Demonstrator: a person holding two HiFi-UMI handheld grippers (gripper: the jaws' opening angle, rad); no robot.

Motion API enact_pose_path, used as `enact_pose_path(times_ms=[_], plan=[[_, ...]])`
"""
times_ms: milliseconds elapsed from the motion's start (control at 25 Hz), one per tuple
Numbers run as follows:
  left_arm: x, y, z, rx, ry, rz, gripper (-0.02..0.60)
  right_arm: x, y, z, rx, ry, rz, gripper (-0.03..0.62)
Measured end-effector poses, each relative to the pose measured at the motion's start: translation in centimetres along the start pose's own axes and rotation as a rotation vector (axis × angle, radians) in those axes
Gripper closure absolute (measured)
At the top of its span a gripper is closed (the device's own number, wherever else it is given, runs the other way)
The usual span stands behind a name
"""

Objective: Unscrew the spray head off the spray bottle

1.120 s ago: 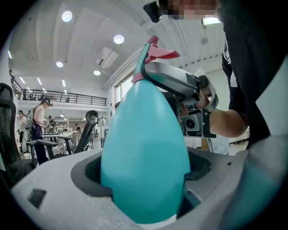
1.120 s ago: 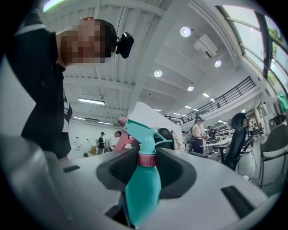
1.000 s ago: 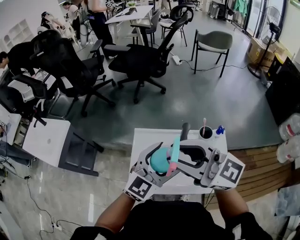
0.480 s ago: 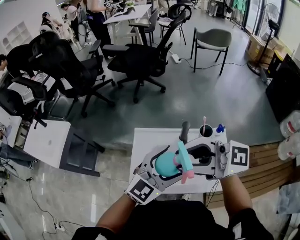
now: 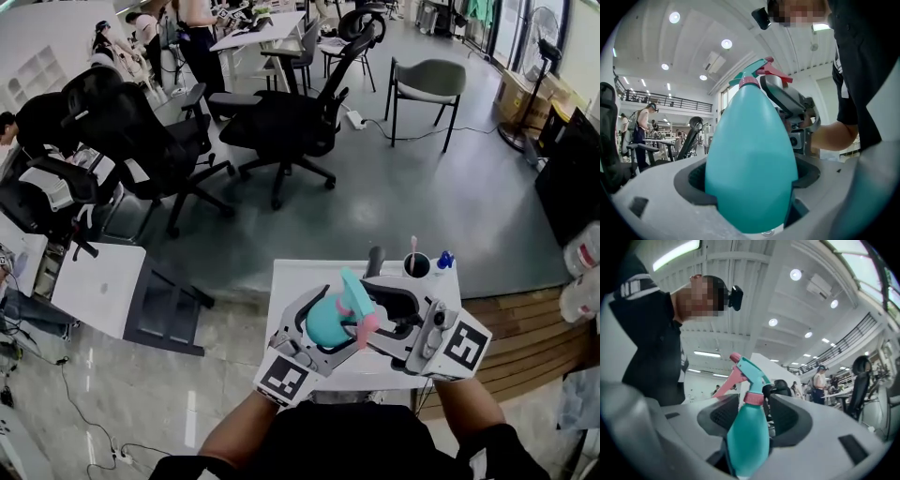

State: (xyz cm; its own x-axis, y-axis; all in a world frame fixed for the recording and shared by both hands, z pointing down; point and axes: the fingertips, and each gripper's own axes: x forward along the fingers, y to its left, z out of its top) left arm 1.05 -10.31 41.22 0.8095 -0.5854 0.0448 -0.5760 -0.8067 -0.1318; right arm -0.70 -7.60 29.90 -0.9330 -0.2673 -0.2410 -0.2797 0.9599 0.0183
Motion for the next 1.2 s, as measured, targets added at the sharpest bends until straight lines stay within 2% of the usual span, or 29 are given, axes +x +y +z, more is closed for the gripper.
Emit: enact_pose_path(times_ms=[80,160,480,640,840,1200], plan=[[-0.2,0.8,-0.1,-0.009,0.004,0.036,0.121,0.0,-0.6,0.1,0.011,-0.051,-0.116,0.393],[-0.3,1.4,-0.4,-0.010,0.013,0.057,0.121,0.1,-0.8,0.0,0.021,-0.064,-0.191,0.393],[-0.4,1.5,-1.0,0.011,0.046,0.086,0.121,1.0,-1.2,-0.1,-0.056,0.036,-0.376,0.388],[-0.4,1.3,-0.8,0.013,0.041,0.085,0.121,1.2,-0.8,-0.1,-0.120,0.067,-0.429,0.433],[-0.6,1.3,-0.6,0.018,0.037,0.077,0.121,1.6,-0.5,0.1,-0.102,0.075,-0.372,0.445],[-0.7,0.2,-0.7,0.022,0.008,-0.037,0.121,1.6,0.7,-0.6,-0.009,0.172,-0.086,0.459]])
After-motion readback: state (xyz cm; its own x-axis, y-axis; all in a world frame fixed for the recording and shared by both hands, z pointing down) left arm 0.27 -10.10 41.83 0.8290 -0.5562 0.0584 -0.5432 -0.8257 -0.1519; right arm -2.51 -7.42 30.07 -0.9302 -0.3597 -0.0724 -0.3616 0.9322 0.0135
